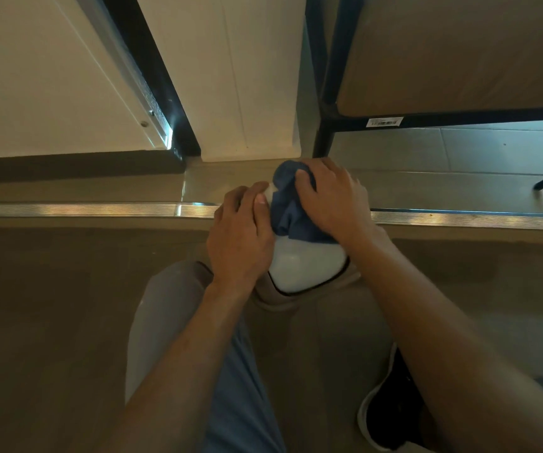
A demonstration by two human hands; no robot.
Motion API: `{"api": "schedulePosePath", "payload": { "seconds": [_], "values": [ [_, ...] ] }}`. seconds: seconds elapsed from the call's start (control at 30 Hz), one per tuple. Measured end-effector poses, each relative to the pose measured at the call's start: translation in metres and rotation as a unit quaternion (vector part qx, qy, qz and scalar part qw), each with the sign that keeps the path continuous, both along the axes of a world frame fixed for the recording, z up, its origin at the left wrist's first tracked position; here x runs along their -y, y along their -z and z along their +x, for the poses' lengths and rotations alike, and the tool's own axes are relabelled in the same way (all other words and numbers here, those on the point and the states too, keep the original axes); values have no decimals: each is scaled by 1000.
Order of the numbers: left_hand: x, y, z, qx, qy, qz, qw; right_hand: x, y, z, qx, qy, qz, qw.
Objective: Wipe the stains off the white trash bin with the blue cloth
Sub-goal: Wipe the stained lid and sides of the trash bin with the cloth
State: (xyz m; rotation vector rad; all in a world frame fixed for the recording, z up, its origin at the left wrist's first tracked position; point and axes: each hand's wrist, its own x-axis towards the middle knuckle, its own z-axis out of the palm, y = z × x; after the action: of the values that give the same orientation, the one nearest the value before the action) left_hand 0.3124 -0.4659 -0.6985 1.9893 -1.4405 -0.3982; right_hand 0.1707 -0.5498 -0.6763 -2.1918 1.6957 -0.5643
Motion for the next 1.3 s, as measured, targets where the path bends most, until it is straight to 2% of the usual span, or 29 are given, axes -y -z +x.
{"api": "schedulePosePath", "payload": {
  "seconds": [0.1, 0.2, 0.4, 0.57, 0.63, 0.83, 1.0, 1.1, 1.23, 1.3],
  "values": [
    [-1, 0, -3, -15, -15, -13, 1000, -47, 28, -5, 32, 54, -110, 992],
    [0, 2, -2, -15, -13, -17, 1000, -85, 56, -9, 46, 97, -133, 985],
    [1, 5, -1, -29, -7, -20, 999, -60, 36, 0, 31, 129, -75, 988],
    [1, 4, -4, -47, -17, -29, 998, -5, -10, 5, -17, 73, 54, 996],
    [2, 4, -2, -57, -27, -25, 998, 6, -14, 9, -16, 70, 72, 995],
    [0, 7, -4, -68, -28, -34, 997, -57, 32, 7, 5, 104, -95, 990],
    [2, 7, -4, -73, -36, -42, 996, -68, 49, 4, -22, 90, -137, 986],
    [3, 7, -1, -79, -44, -52, 995, -44, 25, 11, -4, 72, -91, 993],
    [3, 7, -6, -82, -41, -48, 995, 11, -9, 13, -53, 41, 49, 997],
    [2, 7, -11, -79, -47, -49, 995, 28, -14, 10, -47, 24, 101, 994]
  ]
}}
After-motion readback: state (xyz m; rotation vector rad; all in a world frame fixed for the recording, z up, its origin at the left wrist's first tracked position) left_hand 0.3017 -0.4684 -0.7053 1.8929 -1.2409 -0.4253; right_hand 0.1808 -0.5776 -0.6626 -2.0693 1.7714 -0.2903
